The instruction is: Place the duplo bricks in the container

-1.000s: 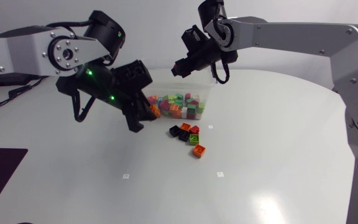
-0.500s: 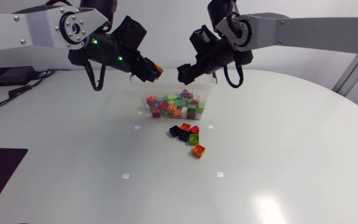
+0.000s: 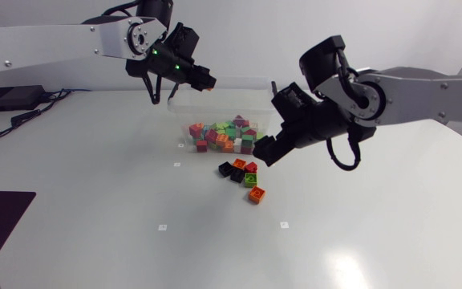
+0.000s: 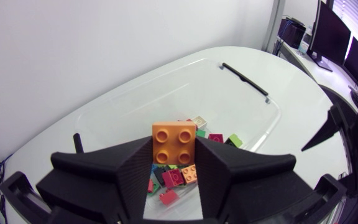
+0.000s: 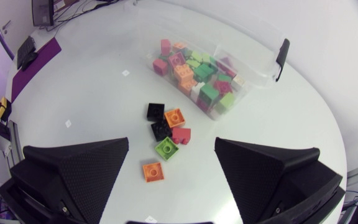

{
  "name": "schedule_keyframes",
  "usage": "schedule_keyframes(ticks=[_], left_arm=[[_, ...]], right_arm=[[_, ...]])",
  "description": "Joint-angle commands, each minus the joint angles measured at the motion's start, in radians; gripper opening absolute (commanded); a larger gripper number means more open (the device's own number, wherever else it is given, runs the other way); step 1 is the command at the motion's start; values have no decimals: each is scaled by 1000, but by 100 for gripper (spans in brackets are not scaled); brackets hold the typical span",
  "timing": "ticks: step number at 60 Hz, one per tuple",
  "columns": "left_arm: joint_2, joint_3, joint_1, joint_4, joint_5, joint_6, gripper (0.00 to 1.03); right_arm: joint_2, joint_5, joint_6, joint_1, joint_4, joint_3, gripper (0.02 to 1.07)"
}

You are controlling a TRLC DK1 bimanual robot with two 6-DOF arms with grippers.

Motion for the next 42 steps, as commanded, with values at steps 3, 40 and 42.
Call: schedule_keyframes(ticks=[3,40,42], left_arm=[[76,84,2,7,-23,-45,14],[-146,-104,-17,-96,-106,24,99],[-172,-140,-18,-97,-106,38,99]], right_arm=[[-31,-1,-8,10,15,-83,102],[211,39,-127,73,58,-103,100],[225,39,-135,70,61,-96,99]])
